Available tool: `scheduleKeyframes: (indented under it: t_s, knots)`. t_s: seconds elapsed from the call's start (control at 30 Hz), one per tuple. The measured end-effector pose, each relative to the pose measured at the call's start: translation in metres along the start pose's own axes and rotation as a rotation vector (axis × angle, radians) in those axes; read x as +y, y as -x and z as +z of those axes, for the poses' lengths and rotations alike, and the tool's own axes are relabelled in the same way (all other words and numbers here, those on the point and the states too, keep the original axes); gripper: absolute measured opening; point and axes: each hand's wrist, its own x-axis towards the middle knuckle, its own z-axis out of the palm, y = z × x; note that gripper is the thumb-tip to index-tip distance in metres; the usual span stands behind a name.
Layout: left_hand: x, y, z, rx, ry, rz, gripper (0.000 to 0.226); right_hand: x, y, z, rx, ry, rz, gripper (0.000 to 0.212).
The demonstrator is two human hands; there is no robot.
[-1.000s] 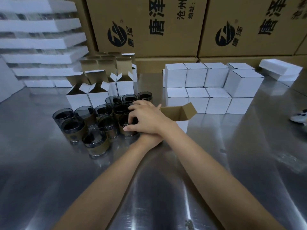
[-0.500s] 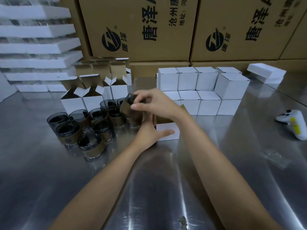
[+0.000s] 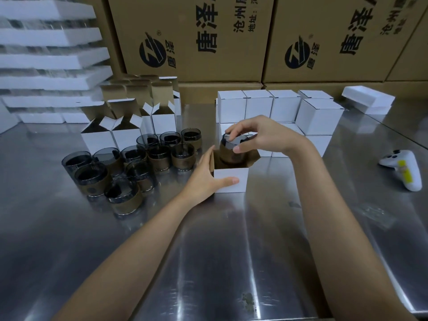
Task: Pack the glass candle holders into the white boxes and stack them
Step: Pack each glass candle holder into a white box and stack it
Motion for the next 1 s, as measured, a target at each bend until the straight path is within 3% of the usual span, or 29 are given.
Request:
scheduleKeyframes:
  t_s: [0.27,0.77,0.87,1.0]
  knots:
    - [0.002,0.002,0.001,0.018,0.049,0.071,0.092,0.006,-0.012,0.02,-0.125,0.105,-0.012,0.023]
    - [0.001,0.001,-0.001,0.005,0.004,0.031,0.103,0.013,-0.006,0.018,-0.246,0.11,0.045,0.017]
    - [-0.001,0.001,-0.001,0.002,-0.023,0.013,0.108,0.008,-0.001,0.008,-0.069,0.1,-0.029,0.014]
    - [-0.005,0.002,-0.002,0.011,-0.055,-0.02,0.113,0.014,0.007,0.0,0.55,-0.254,-0.182,0.006]
